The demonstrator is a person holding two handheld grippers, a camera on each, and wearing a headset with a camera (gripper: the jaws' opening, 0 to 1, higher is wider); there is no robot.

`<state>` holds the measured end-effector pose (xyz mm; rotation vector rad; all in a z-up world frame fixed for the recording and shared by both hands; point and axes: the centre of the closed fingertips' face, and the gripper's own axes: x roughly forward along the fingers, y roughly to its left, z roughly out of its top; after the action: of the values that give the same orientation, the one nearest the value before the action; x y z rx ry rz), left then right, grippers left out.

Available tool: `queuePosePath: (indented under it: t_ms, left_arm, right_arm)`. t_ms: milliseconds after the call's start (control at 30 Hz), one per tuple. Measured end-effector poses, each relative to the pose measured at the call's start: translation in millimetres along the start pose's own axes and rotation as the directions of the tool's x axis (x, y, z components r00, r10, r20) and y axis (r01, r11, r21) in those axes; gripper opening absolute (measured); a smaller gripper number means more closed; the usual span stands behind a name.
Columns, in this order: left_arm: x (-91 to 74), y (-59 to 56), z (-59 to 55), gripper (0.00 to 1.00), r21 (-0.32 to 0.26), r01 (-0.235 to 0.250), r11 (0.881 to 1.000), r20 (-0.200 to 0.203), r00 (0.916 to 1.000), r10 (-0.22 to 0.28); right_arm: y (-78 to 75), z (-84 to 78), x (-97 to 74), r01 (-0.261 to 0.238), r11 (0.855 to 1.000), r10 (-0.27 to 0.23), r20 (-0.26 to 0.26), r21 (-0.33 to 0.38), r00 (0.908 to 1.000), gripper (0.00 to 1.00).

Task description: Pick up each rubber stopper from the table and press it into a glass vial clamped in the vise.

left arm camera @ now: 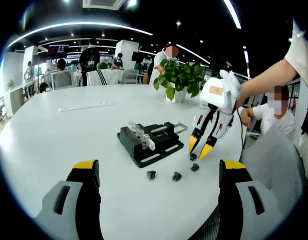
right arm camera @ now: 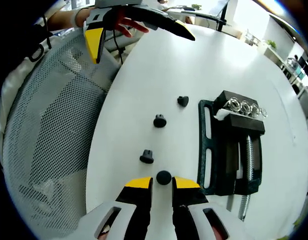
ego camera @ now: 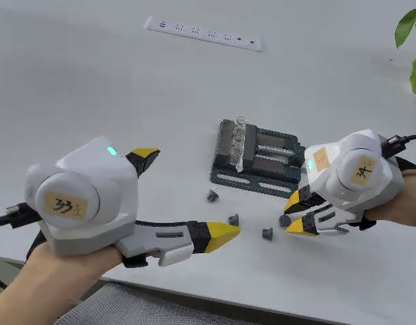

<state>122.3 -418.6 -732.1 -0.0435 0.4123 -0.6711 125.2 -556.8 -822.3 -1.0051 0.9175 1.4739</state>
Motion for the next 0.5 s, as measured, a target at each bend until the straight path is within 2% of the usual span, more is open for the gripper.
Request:
queuePosePath:
  t_ms: [500]
  left_arm:
    - [0.8,0.4,-4.2,0.98,-0.008,0.002,1.0,-0.007,1.0,-0.002]
  right_arm:
    - [-2.6,0.5,0.3,0.009,0.999,-0.01,-0.018,-0.042,0.9998,0.09]
